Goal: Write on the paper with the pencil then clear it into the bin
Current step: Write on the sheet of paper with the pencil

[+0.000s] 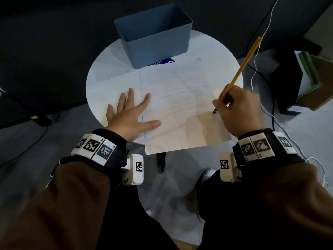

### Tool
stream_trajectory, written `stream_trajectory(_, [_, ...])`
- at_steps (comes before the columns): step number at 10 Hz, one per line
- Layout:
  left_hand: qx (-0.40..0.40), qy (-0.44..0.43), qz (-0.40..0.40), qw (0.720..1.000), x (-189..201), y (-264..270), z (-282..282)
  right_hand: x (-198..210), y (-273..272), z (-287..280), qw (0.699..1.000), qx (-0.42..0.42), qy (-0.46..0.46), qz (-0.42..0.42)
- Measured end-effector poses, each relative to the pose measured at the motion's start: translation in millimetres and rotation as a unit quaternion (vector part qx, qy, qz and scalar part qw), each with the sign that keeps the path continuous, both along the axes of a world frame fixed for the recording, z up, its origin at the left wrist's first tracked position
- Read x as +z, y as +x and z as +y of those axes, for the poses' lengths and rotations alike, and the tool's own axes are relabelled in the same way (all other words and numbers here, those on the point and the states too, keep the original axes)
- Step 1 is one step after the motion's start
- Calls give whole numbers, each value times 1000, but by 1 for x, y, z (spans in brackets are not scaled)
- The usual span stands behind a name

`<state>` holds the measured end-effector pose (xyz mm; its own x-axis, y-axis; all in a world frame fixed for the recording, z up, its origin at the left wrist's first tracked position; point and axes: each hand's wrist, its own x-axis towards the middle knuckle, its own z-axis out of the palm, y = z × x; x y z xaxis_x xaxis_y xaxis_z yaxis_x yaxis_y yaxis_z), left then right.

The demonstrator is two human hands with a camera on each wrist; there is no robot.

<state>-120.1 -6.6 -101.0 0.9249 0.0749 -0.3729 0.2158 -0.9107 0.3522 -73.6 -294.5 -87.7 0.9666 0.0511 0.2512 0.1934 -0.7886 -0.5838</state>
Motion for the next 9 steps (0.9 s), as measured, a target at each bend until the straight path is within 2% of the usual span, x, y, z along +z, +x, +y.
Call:
stream_trajectory(2, [-1, -2, -1, 1000, -1, 0, 1, 0, -5, 8, 999, 40, 16, -6])
stream_trajectory(3, [-2, 0, 0, 1000, -1, 0, 0, -1, -1, 0, 1000, 13, 6, 3])
stream_trajectory(5, [0, -5, -1, 1000, 1, 0, 0, 2, -5, 7, 999, 44, 22, -4])
stream_trajectory(9, [-1, -6, 0, 1000, 1, -1, 0, 0, -6, 6, 1000, 12, -6, 4])
